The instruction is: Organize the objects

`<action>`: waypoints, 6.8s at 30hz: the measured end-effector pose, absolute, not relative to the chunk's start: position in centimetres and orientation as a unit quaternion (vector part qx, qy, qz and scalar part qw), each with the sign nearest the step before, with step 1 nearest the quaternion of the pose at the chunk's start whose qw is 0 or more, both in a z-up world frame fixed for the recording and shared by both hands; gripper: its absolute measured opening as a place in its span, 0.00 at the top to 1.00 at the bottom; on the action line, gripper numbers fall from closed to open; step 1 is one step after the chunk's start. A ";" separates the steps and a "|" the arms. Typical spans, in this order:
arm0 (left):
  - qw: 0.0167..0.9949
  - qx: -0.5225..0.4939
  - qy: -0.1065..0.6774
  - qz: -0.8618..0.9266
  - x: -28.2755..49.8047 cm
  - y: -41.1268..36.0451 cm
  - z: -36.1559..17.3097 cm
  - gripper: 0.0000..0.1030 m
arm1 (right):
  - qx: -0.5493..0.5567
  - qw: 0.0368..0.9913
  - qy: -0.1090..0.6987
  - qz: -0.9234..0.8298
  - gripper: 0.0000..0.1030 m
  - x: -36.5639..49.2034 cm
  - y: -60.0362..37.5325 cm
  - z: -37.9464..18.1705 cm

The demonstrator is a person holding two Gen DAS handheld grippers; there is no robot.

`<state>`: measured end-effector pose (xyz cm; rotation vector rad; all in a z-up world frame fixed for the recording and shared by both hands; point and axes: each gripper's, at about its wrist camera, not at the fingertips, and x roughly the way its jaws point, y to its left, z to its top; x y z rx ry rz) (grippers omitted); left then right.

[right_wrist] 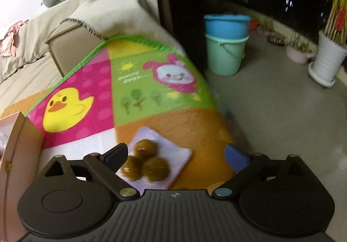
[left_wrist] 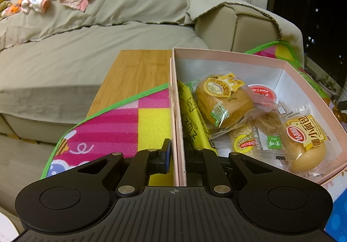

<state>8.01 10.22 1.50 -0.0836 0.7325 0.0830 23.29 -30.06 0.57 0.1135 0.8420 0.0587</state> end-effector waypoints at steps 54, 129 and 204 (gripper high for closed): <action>0.934 -0.043 0.352 0.040 7.9 10.1 1.6 0.88 | -0.088 0.886 0.422 0.172 0.30 7.3 -20.9 2.7; 0.928 -0.039 0.369 0.041 7.9 9.8 1.6 0.87 | -0.196 0.819 0.388 0.374 0.37 0.7 -9.3 1.6; 0.930 -0.046 0.363 0.036 7.4 10.4 1.5 0.87 | -0.218 0.771 0.424 0.423 0.29 0.2 -9.8 1.6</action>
